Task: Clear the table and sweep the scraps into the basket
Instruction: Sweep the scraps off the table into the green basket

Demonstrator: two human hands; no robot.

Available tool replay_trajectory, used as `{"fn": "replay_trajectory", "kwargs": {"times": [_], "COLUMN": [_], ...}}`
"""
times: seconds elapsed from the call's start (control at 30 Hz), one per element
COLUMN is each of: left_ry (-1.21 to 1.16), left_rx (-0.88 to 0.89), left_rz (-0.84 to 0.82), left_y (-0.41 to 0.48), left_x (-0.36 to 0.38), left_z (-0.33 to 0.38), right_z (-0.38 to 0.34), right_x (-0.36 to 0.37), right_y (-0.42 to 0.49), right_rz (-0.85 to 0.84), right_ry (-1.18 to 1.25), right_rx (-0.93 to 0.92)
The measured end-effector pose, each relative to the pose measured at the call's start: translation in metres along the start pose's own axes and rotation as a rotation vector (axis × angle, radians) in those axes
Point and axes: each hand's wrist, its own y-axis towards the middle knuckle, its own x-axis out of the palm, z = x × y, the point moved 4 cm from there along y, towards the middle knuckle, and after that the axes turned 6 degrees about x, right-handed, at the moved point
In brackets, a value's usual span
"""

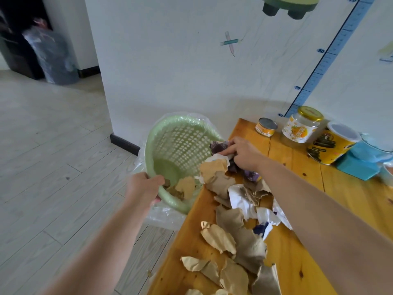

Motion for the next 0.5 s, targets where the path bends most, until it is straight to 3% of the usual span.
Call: {"fn": "replay_trajectory", "kwargs": {"times": [0.13, 0.27, 0.5], "left_ry": [-0.025, -0.078, -0.056], "left_rx": [-0.039, -0.046, -0.004], "left_rz": [-0.021, -0.015, 0.028], "left_y": [0.000, 0.000, -0.002], "left_x": [0.001, -0.002, -0.009], "left_z": [-0.003, -0.007, -0.006], "right_z": [-0.008, 0.003, 0.094], "right_x": [0.002, -0.027, -0.070], "right_y": [0.007, -0.002, -0.064], "right_rz": [0.034, 0.309, 0.438], "right_ry": [-0.068, -0.128, -0.096], "right_rx": [-0.070, -0.103, 0.207]}}
